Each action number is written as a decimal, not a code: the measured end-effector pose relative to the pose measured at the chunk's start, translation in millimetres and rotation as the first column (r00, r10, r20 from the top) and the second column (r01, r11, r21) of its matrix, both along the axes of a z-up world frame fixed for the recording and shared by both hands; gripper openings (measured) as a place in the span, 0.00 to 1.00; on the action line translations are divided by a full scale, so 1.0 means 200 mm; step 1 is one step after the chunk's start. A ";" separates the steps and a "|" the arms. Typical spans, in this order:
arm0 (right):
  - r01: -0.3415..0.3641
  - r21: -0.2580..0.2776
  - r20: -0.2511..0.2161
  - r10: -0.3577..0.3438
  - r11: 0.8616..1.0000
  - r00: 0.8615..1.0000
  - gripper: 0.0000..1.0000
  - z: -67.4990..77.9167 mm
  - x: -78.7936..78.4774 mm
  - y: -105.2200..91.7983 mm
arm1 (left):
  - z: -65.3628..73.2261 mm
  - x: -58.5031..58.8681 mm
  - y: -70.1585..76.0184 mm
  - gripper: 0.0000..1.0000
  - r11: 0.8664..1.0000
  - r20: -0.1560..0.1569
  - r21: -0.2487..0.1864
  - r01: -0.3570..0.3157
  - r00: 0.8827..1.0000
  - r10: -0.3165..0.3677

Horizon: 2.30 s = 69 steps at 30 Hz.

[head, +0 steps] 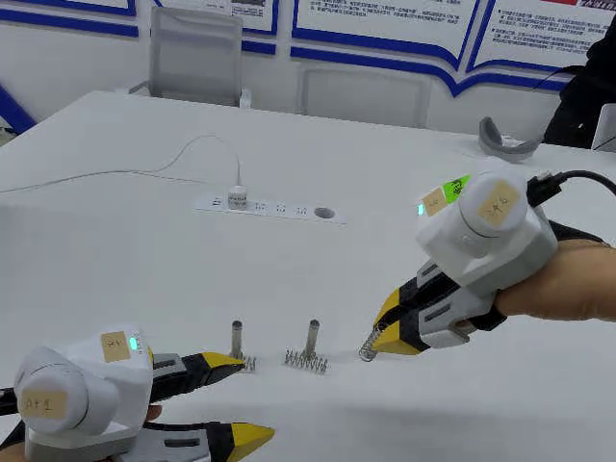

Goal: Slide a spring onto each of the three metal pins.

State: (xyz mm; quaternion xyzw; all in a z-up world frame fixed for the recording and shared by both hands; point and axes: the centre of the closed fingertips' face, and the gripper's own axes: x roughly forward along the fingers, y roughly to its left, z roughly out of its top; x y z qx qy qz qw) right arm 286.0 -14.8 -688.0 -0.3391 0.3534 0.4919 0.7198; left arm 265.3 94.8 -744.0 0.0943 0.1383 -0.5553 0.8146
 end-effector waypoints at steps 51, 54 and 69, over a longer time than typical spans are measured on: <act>0.109 -0.134 -0.039 -0.115 0.985 0.993 0.12 -0.17 0.32 -0.15 | -0.03 0.02 0.11 0.56 0.997 -0.041 -0.010 -0.082 0.996 0.082; 0.111 -0.135 -0.045 -0.118 0.985 0.992 0.12 -0.18 0.32 -0.15 | -0.04 0.02 0.12 0.56 0.996 -0.042 -0.009 -0.084 0.996 0.084; 0.121 -0.161 -0.082 -0.136 0.980 0.987 0.12 -0.32 0.34 -0.15 | -0.04 0.03 0.12 0.56 0.996 -0.047 -0.006 -0.090 0.995 0.090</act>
